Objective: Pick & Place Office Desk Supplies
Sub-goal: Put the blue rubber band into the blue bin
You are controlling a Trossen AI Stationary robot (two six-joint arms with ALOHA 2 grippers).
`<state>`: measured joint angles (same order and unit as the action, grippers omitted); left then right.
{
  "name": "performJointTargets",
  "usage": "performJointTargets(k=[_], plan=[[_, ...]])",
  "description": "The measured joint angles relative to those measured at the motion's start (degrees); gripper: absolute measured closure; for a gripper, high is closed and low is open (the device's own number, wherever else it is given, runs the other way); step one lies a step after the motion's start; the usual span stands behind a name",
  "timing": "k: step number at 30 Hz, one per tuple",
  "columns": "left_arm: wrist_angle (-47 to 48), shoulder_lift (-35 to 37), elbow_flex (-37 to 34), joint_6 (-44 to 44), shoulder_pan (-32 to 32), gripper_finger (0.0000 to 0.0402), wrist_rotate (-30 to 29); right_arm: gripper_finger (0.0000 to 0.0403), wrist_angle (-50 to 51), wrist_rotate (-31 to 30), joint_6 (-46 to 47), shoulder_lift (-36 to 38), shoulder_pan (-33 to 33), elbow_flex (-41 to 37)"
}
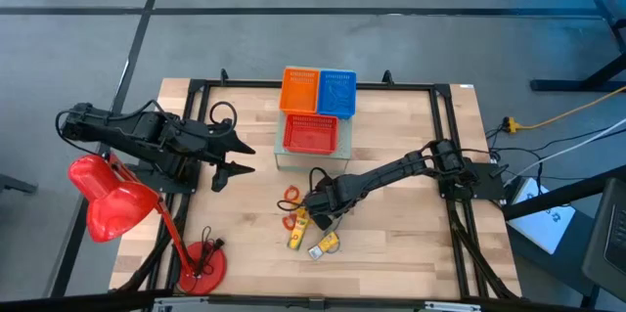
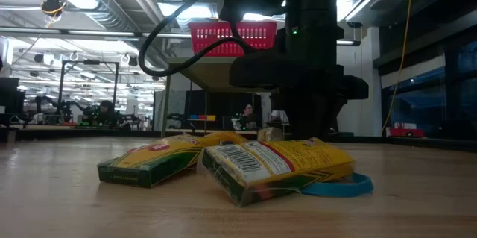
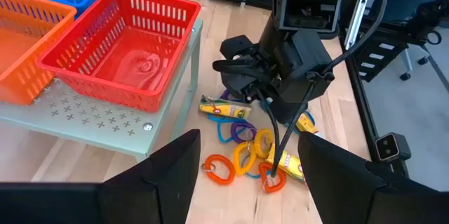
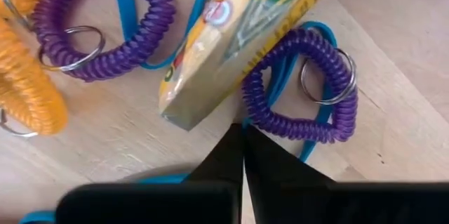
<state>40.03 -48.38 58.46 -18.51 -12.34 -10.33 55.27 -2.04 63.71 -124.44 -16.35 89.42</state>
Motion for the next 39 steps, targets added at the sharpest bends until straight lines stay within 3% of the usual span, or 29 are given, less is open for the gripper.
performJointTargets(k=[5,11,16,21,25,28,39], plan=[[-0.02,0.00,0.00,1.07,0.00,0.0162,0.00,0.0400,2.09,1.34,5.16,4.89,-2.25,-0.47],[-0.34,0.00,0.00,2.58,0.00,0.0162,0.57,0.0401,3.37,-4.60,13.31,13.43,-6.34,4.84],[-0.94,0.00,0.00,3.71,0.00,0.0162,0.67,0.0402,3.04,-15.42,16.25,16.94,-9.45,14.31],[-0.80,0.00,0.00,4.72,0.00,0.0162,0.66,0.0402,3.12,-28.93,12.87,16.84,-9.39,25.83],[-0.02,0.00,0.00,5.27,0.00,0.0162,0.63,0.0402,7.01,-37.01,6.55,16.74,-6.08,33.89],[1.96,0.00,0.00,5.27,0.00,0.0162,0.63,0.0402,9.31,-38.59,2.19,16.91,-1.05,37.68],[11.58,0.17,0.00,5.89,0.00,0.0162,-2.12,0.0403,16.56,-30.24,-10.56,16.87,18.46,37.24]])
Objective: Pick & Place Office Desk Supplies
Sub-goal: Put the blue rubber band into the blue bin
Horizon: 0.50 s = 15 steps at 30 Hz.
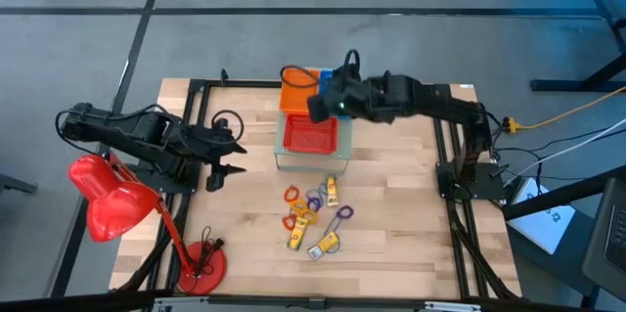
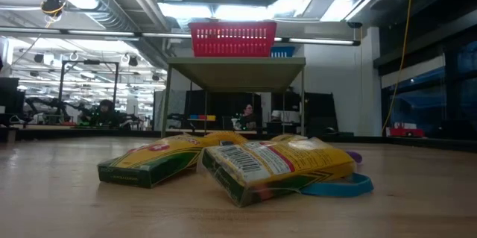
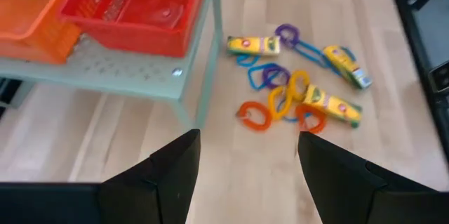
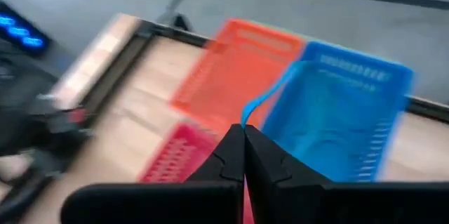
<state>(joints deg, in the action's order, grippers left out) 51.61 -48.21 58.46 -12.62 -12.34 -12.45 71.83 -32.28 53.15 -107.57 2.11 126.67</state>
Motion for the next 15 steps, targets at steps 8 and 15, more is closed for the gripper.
performJointTargets(k=[8,15], plan=[[0.15,0.61,0.02,1.92,0.00,0.0162,-2.15,0.0403,1.35,9.21,-4.41,-0.87,11.56,-3.14],[0.11,0.66,0.01,2.81,0.00,0.0162,-3.78,0.0403,-1.43,15.45,-8.54,-0.83,16.42,-8.57]])
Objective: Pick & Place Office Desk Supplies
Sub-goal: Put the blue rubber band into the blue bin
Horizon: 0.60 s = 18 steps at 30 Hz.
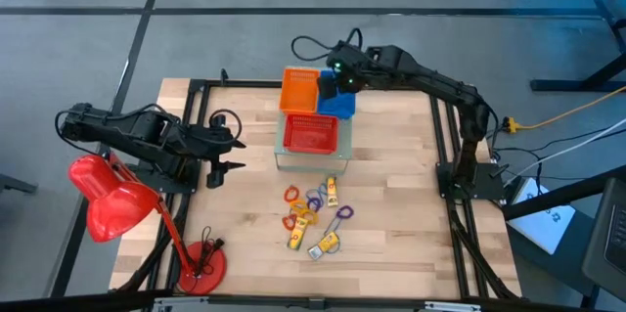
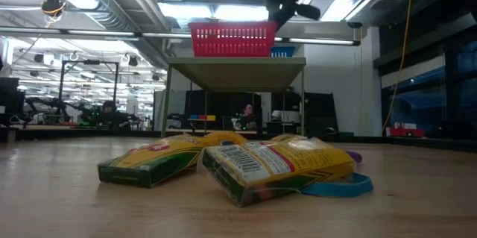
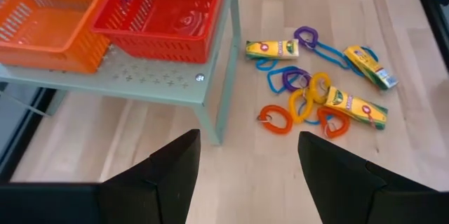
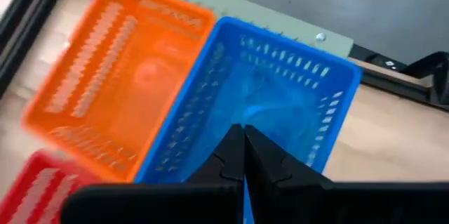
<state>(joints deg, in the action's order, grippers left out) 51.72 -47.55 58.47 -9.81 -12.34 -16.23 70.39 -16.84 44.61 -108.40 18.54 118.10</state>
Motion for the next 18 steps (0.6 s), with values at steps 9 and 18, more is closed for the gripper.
performJointTargets(k=[9,18], plan=[[0.00,0.00,0.01,-0.27,0.00,0.0162,-0.73,0.0371,-6.17,4.28,-4.54,-0.02,1.03,-2.57],[-0.02,0.19,-0.01,-1.52,0.00,0.0162,-0.48,0.0265,-6.31,5.08,-6.97,0.00,1.90,-2.55]])
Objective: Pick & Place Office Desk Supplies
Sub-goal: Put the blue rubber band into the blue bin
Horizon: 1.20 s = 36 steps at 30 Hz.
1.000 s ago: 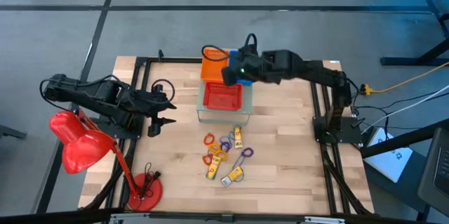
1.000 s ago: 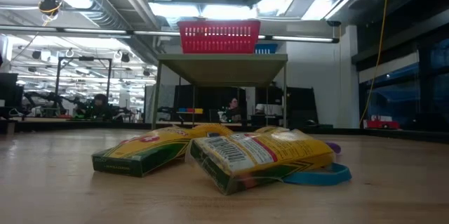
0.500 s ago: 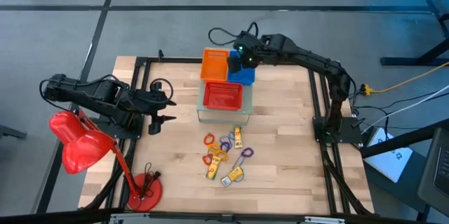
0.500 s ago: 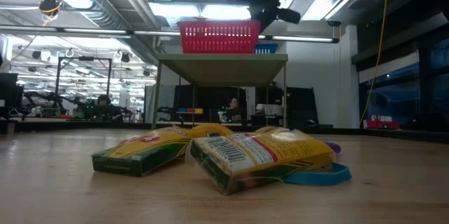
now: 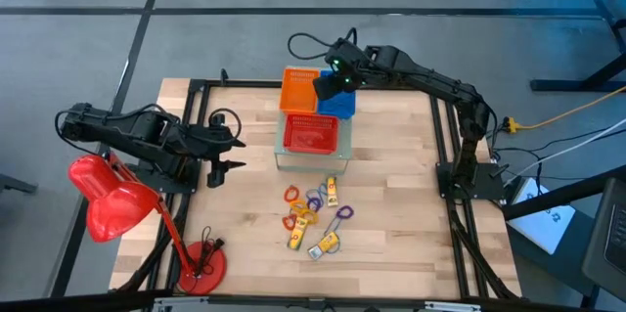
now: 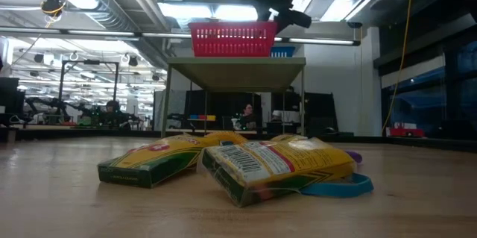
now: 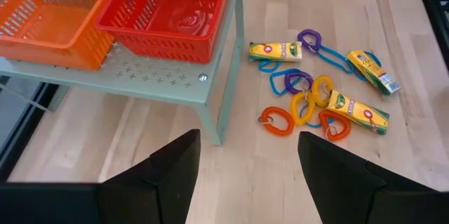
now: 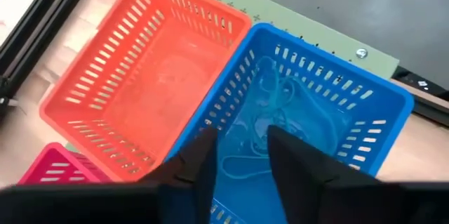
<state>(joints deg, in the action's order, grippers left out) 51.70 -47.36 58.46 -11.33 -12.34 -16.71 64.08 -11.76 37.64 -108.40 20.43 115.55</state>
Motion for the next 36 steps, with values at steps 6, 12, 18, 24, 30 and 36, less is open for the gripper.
performJointTargets(k=[6,12,18,24,30,36], plan=[[0.00,0.38,0.00,-0.17,0.00,0.0162,-0.03,0.0233,0.06,2.29,-1.23,0.63,-0.47,0.00],[0.09,1.93,0.00,-0.90,0.00,0.0162,0.59,0.0252,1.95,5.54,1.83,5.21,-8.53,0.13],[0.22,3.59,0.02,-0.47,0.00,0.0162,1.38,0.0292,8.33,0.07,14.76,5.77,-24.51,0.09],[0.66,4.20,0.01,-0.02,0.00,0.0162,1.40,0.0292,8.14,-4.44,31.63,2.46,-36.55,0.06],[0.42,4.14,0.00,0.02,0.00,0.0162,2.89,0.0239,9.53,0.13,40.13,-4.29,-40.16,0.04],[0.39,4.14,-0.01,-0.27,0.00,0.0162,4.45,0.0189,8.89,13.54,41.45,-12.72,-39.98,-0.02]])
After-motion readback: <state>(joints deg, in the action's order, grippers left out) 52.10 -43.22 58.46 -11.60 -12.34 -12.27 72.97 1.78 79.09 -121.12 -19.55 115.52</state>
